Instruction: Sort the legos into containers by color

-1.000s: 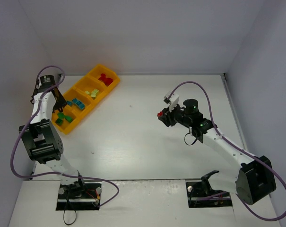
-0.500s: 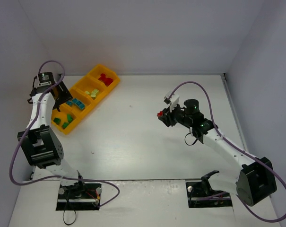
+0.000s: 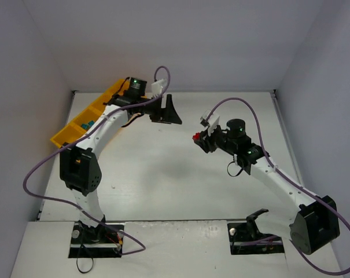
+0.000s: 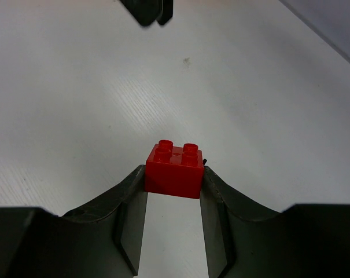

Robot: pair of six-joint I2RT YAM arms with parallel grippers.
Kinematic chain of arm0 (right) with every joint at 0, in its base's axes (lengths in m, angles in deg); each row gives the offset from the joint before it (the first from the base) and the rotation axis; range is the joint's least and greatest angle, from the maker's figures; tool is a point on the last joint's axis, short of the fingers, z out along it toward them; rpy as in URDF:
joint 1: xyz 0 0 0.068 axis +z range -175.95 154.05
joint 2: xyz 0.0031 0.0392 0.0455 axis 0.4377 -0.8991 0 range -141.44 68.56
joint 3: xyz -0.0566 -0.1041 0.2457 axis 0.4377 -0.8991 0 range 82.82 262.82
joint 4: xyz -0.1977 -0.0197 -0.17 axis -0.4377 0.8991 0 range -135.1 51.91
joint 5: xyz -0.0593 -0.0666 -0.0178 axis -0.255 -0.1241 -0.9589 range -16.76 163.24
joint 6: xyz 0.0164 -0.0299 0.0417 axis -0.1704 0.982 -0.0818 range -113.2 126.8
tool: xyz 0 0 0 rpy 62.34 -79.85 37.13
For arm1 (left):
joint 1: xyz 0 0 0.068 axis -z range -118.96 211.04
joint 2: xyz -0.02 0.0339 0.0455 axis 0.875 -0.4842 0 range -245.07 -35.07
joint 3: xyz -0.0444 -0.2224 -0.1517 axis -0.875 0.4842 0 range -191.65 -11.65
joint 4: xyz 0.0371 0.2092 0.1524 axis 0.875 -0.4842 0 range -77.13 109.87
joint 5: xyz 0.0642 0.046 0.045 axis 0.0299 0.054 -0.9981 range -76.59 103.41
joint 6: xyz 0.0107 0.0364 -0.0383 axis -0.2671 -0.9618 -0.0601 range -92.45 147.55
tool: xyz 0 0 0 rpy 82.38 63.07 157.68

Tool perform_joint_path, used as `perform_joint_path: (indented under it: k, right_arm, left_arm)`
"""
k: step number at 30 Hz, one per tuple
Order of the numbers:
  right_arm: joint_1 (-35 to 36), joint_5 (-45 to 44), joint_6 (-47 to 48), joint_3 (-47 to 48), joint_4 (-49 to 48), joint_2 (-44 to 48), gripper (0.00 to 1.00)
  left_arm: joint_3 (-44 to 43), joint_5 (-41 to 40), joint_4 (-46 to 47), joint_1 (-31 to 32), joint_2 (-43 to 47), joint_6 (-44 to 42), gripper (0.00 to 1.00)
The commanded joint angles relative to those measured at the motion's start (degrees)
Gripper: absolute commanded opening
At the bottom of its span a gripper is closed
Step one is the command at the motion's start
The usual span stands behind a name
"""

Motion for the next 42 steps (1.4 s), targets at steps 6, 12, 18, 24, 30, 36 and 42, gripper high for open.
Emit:
perform_joint_path:
  k: [6, 12, 18, 24, 30, 36, 42]
  right_arm:
    - [0.4, 1.7, 1.6, 3.7, -1.0, 1.6, 0.07]
    - [0.4, 2.3, 1.2, 3.7, -0.8, 1.4, 0.08]
    - [0.4, 2.5, 1.3, 4.3, -0.4, 1.2, 0.08]
    - [0.4, 2.5, 1.4, 4.4, -0.1, 1.1, 0.08]
    - [0.3, 2.6, 1.4, 4.6, -0.1, 1.0, 0.08]
    - [0.4, 3.0, 1.4, 4.5, -0.2, 0.5, 0.08]
    - [0.3, 2.8, 1.3, 4.3, -0.2, 0.3, 0.10]
  left_arm:
    - [-4.6, 15.0, 8.0, 6.6, -4.3, 5.1, 0.72]
    - [-4.7, 18.1, 10.5, 8.7, -5.3, 5.3, 0.72]
    - [-5.9, 19.3, 9.8, 10.4, -6.9, 3.8, 0.72]
    - [-6.5, 18.6, 7.0, 10.8, -8.8, 2.5, 0.72]
    - [-7.0, 17.9, 5.6, 11.3, -9.7, 1.8, 0.67]
    - [-8.2, 18.6, 6.1, 12.4, -10.3, 2.1, 0.52]
    - [-8.2, 19.3, 7.7, 12.5, -10.3, 2.9, 0.28]
